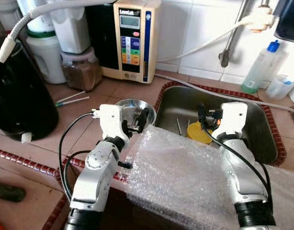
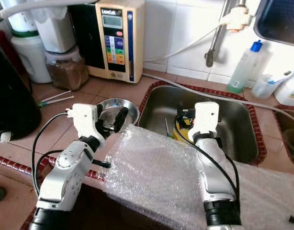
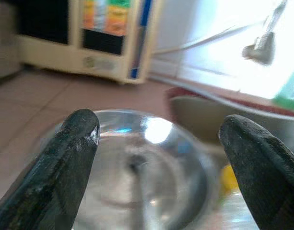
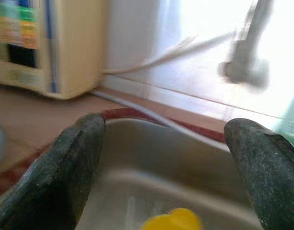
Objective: Kitchen organization
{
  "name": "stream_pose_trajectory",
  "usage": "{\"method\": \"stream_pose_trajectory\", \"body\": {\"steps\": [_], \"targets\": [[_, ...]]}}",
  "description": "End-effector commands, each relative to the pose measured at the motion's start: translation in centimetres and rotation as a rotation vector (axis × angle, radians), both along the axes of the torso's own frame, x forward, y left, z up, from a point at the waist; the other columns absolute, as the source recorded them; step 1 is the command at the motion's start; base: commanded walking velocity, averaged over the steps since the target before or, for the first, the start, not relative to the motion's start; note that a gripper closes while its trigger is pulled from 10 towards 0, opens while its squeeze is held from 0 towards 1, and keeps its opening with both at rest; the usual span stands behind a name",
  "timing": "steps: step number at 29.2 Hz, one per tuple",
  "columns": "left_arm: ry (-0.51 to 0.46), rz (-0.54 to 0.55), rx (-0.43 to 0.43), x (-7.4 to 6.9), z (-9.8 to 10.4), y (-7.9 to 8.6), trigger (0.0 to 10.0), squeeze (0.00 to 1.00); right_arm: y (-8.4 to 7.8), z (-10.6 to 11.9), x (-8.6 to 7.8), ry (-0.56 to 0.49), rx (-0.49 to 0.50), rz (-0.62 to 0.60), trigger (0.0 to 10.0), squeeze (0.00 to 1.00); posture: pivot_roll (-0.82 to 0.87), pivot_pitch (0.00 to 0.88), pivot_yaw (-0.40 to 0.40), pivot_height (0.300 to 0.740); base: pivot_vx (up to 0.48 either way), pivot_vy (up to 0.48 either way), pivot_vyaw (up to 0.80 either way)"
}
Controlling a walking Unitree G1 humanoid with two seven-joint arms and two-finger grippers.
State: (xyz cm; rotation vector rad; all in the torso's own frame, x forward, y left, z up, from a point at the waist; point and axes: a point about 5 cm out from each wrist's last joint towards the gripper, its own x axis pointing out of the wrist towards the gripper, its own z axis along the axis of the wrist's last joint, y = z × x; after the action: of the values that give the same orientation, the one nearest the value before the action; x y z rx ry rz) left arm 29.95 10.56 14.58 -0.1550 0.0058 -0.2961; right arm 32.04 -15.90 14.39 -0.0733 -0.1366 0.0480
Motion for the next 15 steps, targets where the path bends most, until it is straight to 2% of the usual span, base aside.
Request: {"method": "stream_pose_trajectory", "body": {"steps": [1, 15], "targets": [[0.003, -0.009, 0.002, 0.01, 0.13, -0.57, 10.0, 0.00, -0.63, 0.21, 0.05, -0.001, -0.010, -0.017, 10.0, 0.00, 0.05, 0.000, -0.027, 0.740, 0.000, 0.000, 0.00], [0.013, 0.004, 0.006, 0.05, 0.03, -0.28, 10.0, 0.00, -0.52, 0.00, 0.01, 0.005, -0.012, -0.015, 10.0, 0.00, 0.06, 0.000, -0.025, 0.740, 0.000, 0.000, 0.00]]}}
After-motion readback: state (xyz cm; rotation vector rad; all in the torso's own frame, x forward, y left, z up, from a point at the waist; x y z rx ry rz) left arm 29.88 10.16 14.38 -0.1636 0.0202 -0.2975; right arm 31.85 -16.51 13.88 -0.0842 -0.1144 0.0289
